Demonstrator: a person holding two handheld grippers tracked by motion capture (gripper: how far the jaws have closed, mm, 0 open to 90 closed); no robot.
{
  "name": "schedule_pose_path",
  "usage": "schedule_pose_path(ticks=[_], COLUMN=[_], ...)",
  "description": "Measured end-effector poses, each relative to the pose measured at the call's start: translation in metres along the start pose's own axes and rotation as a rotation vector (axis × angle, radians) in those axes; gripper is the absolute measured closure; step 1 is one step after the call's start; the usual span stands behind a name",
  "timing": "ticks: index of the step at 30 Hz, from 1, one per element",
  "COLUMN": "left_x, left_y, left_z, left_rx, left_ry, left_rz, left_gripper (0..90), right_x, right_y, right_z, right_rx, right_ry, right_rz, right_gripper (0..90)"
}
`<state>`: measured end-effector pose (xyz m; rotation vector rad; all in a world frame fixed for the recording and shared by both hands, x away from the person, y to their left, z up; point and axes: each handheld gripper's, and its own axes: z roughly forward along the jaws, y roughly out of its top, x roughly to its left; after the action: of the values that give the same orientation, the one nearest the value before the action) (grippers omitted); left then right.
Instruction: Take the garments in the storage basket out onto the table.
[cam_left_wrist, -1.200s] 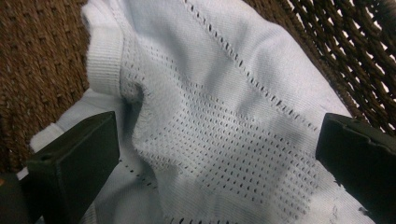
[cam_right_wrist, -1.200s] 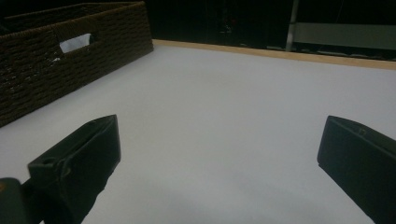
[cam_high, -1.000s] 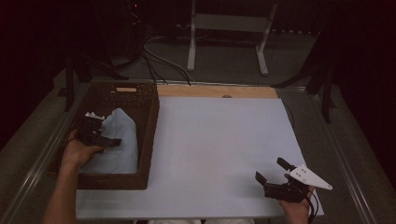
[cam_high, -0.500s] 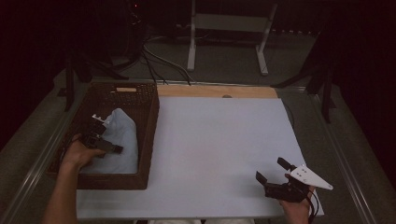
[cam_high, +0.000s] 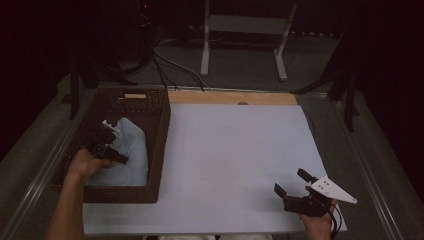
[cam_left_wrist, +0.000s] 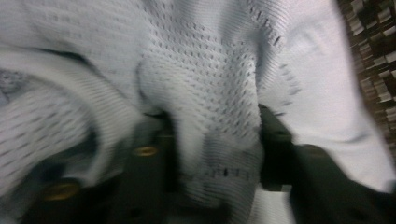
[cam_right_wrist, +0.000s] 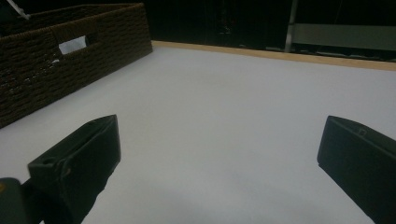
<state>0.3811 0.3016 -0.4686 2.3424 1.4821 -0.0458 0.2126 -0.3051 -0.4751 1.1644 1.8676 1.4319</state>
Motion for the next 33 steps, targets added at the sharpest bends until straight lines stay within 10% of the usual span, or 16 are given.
schedule_pose_path(ticks=[10,33], left_x=[-0.003,-0.020], left_y=[-0.001,-0.011], left_z=[-0.030,-0.059], left_rx=[-0.211,-0.465], left_ry=[-0.003,0.022], left_rz=[-0.020,0.014], left_gripper=[79.2,79.2], right_x=[-0.001,-0.001], right_y=[0.000,0.000], right_z=[-0.001,-0.001], right_rx=[-0.004,-0.006], right_ry=[-0.001,0.000], right_rz=[0.006,0.012], right_gripper=[0.0,0.0])
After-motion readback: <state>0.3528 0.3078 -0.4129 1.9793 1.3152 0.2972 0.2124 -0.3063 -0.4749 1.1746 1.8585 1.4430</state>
